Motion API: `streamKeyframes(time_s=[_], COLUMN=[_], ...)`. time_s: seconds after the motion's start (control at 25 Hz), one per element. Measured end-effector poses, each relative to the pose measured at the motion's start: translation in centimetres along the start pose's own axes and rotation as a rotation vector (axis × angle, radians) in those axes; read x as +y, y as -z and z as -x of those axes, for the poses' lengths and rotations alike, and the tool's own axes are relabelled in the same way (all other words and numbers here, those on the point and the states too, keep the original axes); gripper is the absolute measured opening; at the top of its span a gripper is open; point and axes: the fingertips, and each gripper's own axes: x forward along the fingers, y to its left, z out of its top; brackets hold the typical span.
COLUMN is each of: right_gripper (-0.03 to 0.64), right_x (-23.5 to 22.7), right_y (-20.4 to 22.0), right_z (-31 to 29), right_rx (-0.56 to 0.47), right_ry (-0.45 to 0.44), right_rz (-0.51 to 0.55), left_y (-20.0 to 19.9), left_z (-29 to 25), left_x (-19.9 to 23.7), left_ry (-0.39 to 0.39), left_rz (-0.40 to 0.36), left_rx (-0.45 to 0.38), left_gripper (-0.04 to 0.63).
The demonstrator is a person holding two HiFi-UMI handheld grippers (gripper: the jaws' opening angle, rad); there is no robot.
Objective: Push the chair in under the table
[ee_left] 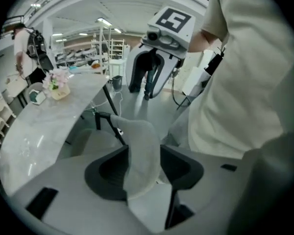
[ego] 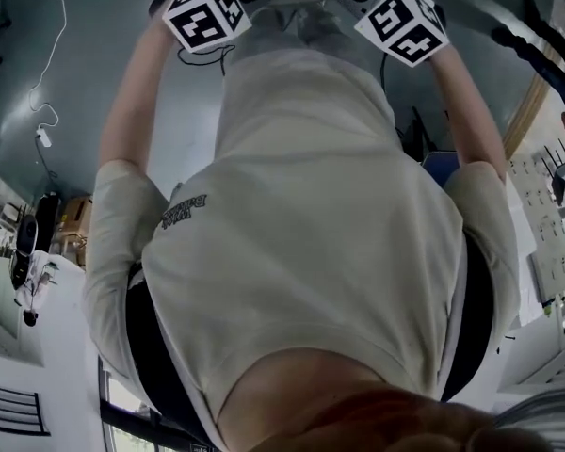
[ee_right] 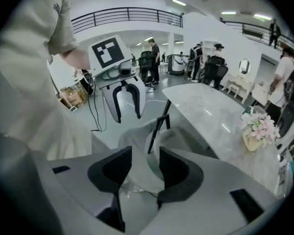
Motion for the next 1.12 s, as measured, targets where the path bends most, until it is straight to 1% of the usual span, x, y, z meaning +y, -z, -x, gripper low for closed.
streamKeyframes(time_s=[0.08, 0.16, 0.24, 0.4, 0.52, 0.64, 0.76, 0.8, 0.88, 0.92, 1.0, 1.04, 1.12], right_gripper=[0.184, 0.2, 0.221, 0.256, 0.272, 0.281, 0.291, 0.293, 0.293, 0.293, 0.293, 0.293, 0.293], right_x=[1.1, 2.5, 3.5, 4.8, 5.4, 5.6, 5.8, 6.0, 6.3, 6.4, 6.5, 6.5, 6.3], right_y=[1.3, 2.4, 3.7, 6.3, 8.2, 9.5, 10.6, 11.1, 11.9, 12.2, 12.6, 12.8, 13.0], right_z=[-2.1, -3.8, -5.3, -8.8, -10.6, -12.5, -14.3, -14.8, -15.4, -15.7, -16.3, -16.6, -17.1], right_rx=[0.048, 0.083, 0.116, 0.189, 0.237, 0.271, 0.299, 0.31, 0.333, 0.34, 0.347, 0.348, 0.346], right_ry=[-0.06, -0.122, -0.175, -0.253, -0.297, -0.329, -0.352, -0.361, -0.382, -0.389, -0.395, -0.395, -0.394], right_rz=[0.025, 0.048, 0.068, 0.109, 0.14, 0.165, 0.203, 0.219, 0.247, 0.259, 0.279, 0.283, 0.28], left_y=[1.9, 3.5, 4.6, 7.2, 6.6, 7.0, 6.5, 6.7, 8.1, 8.8, 9.3, 9.3, 9.0], left_z=[-2.1, -4.2, -6.3, -9.8, -11.4, -13.1, -13.9, -14.3, -15.8, -16.6, -17.5, -17.7, -17.7], left_x=[-0.7, -1.6, -2.2, -2.3, -2.4, -2.5, -2.0, -2.3, -3.3, -3.7, -3.7, -3.6, -3.6], left_ry=[0.075, 0.132, 0.16, 0.173, 0.202, 0.235, 0.259, 0.275, 0.311, 0.313, 0.287, 0.283, 0.301], left_rz=[-0.027, -0.043, -0.055, -0.084, -0.088, -0.101, -0.092, -0.086, -0.093, -0.113, -0.147, -0.139, -0.085], left_rx=[0.056, 0.101, 0.134, 0.187, 0.166, 0.181, 0.166, 0.169, 0.211, 0.232, 0.245, 0.238, 0.207], left_gripper=[0.201, 0.216, 0.227, 0.249, 0.252, 0.256, 0.264, 0.267, 0.267, 0.268, 0.267, 0.268, 0.267])
